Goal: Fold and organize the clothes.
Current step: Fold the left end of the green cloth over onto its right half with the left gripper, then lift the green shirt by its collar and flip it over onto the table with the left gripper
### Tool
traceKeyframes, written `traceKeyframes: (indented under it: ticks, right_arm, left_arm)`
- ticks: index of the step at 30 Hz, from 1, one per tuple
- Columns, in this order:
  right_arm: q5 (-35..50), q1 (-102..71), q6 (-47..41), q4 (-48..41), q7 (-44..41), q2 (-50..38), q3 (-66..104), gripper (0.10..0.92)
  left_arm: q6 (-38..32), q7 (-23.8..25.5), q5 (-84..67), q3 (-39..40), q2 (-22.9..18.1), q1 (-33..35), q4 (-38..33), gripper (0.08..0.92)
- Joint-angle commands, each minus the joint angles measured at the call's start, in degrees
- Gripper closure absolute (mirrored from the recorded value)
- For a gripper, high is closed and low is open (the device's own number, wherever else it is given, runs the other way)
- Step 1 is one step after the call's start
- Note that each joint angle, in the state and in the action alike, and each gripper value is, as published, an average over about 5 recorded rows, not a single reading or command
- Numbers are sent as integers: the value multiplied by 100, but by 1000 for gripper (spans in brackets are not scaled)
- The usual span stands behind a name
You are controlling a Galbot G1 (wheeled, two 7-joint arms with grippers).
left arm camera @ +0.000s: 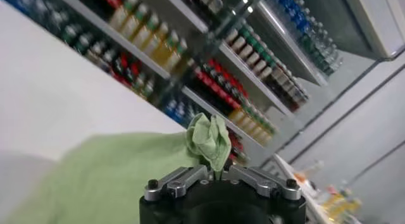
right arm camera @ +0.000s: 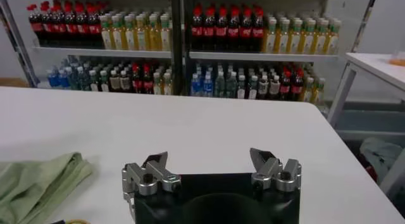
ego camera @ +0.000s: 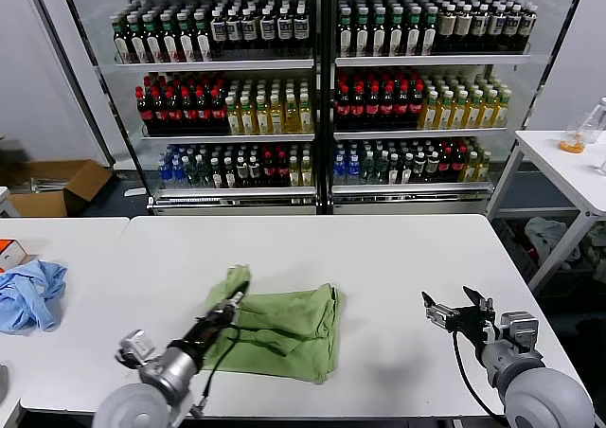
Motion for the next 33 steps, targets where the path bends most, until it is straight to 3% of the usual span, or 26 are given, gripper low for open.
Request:
traceKeyframes:
  ticks: [1, 12, 17, 23, 33]
  right_arm:
    - [32, 23, -1, -30, -3, -17, -3, 203]
    - [70, 221, -2, -125, -14, -15, -135, 203]
    - [81, 259, -1, -148, -19, -27, -159, 203]
    - [79, 267, -2, -136, -21, -5, -181, 203]
    - [49, 214, -1, -96, -19, 86, -177, 203]
  left_arm:
    - [14, -36, -189, 1191, -550, -652, 775, 895]
    - [284, 100, 153, 1558, -619, -1022, 1232, 867]
    - [234, 591, 788, 1760, -520, -880, 945, 734]
    - [210, 631, 755, 1387, -513, -604, 422, 561]
    - [-112, -46, 1747, -184, -183, 162, 52, 275]
